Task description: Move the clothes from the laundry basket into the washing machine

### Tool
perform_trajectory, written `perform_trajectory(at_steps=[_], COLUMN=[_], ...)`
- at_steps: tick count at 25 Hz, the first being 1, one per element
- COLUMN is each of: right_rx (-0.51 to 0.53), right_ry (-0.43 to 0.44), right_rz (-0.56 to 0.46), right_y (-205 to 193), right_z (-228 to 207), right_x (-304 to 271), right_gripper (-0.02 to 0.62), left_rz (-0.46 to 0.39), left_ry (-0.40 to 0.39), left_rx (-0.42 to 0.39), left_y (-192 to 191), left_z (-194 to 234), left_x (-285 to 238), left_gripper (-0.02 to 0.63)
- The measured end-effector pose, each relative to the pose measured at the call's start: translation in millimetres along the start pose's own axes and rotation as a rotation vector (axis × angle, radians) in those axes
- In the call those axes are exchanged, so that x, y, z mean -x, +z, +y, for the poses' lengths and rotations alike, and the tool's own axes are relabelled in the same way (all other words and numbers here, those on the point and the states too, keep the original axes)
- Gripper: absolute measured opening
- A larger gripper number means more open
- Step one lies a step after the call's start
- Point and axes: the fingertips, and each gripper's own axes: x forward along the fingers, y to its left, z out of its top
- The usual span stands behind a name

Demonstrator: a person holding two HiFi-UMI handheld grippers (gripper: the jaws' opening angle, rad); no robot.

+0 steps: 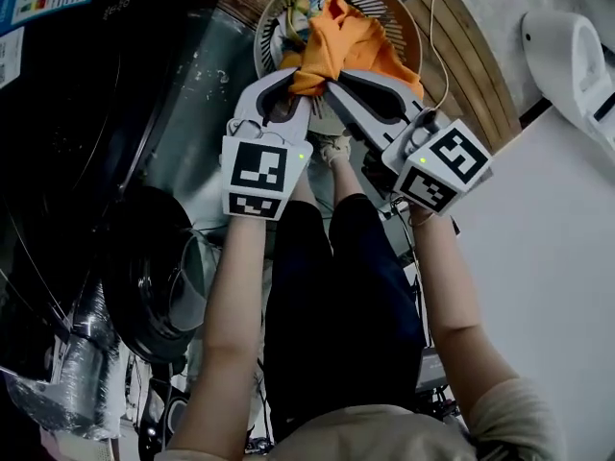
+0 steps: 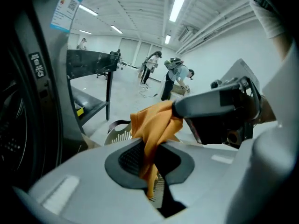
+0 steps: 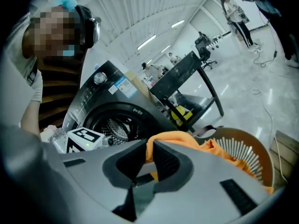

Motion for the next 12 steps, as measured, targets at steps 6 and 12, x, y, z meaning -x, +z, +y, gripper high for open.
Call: perform_trajectory(at_steps=[6, 12], right_rx=[0.016, -0.092], right_ry=[-0.141, -0.326], right_rz=[0.055, 0.151], right_y=[-30, -79], right_z=[-49, -138], right_x=[-3, -29], right_gripper=[0.026, 0.209], left_rz=[0.022, -0.002], left_ry=[0.156, 0.236], left_rx=[0.145, 0.155], left_y=[-19, -16], left_z=[47, 68], left_x=[46, 96], left_gripper=[0.043, 0.043])
